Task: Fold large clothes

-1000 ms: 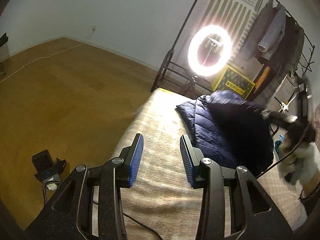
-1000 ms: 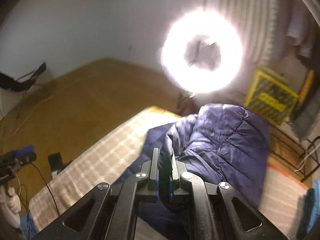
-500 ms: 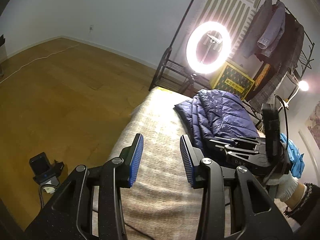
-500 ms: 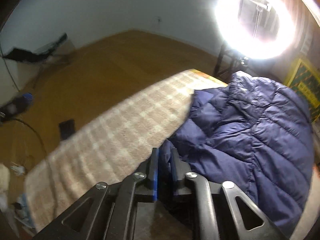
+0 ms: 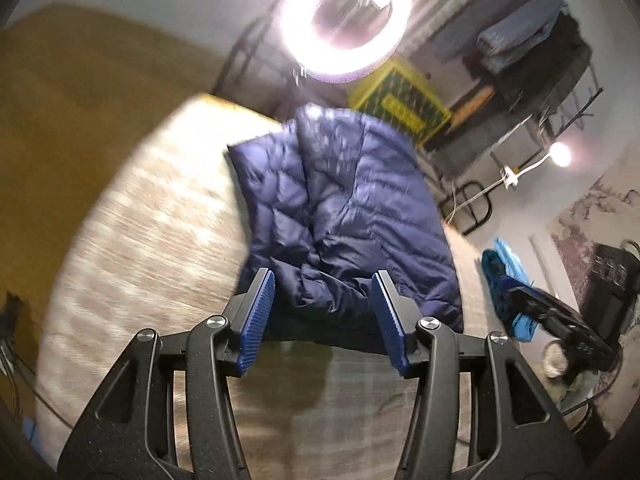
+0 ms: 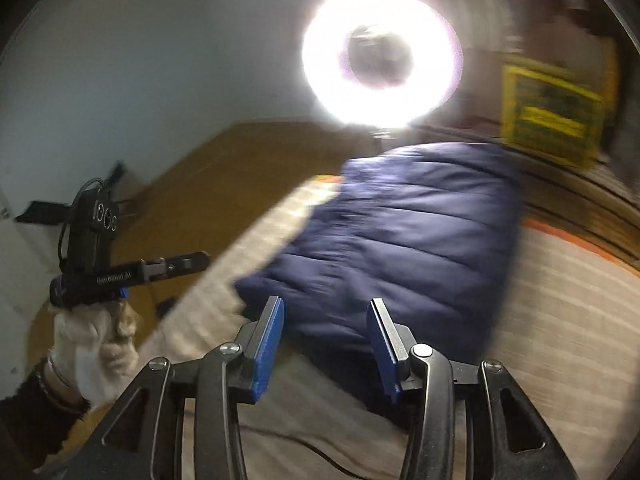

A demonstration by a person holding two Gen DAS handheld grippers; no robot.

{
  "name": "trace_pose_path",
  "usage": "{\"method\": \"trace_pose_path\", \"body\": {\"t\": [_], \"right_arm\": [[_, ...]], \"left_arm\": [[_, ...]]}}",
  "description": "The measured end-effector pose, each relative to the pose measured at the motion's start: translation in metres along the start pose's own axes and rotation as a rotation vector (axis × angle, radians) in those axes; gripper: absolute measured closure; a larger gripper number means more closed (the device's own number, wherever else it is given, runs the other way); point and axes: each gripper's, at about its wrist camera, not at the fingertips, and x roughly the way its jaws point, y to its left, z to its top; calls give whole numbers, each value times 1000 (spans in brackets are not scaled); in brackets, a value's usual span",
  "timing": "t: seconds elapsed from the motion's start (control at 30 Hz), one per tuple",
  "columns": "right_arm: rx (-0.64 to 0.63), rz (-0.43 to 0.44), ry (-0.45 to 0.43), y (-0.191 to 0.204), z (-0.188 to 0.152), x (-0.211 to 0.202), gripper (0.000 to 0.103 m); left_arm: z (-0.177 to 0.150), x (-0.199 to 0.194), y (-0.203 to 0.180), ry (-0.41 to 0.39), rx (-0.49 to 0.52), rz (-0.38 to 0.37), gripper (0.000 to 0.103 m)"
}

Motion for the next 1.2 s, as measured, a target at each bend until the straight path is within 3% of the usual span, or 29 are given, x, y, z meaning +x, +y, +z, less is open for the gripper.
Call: {"method": "trace_pose_path", "body": {"t": [0.2,0.27,0.3,0.37,0.43,0.53,0.6,0.77,0.9,1.07,1.2], "right_arm": [[144,-123,17,-67,-13,-1,57],[157,-141,37,-78,-18,10,57],[155,-152,52,-81,-20,19,58],[145,-150,62,-84,-21,35,59],[120,-141,52,-81,-20,45,59],[42,-161,23,-70,-14,68,61],[14,-181,51,-68,-13,94,62],[-129,-219,113,-60,-23,122,62],[-81,-121,58,-78,-12,99,67],[6,-154,-83,-117,20,83,65],[52,-192,-121,-141,54,104,65]], "left_arm": [[-8,43,-13,70,10,26,51],[-10,49,-19,54,57,63,92],[-10,51,-18,57,59,79,101],[-8,44,-9,26,14,63,101],[-9,34,2,-23,7,116,101],[-17,41,21,15,-6,163,102],[-24,48,25,45,11,195,102],[-13,22,8,-39,51,209,102],[16,2,-39,-127,184,205,98],[57,43,-75,-129,262,240,93],[79,92,-77,-99,301,323,93]]}}
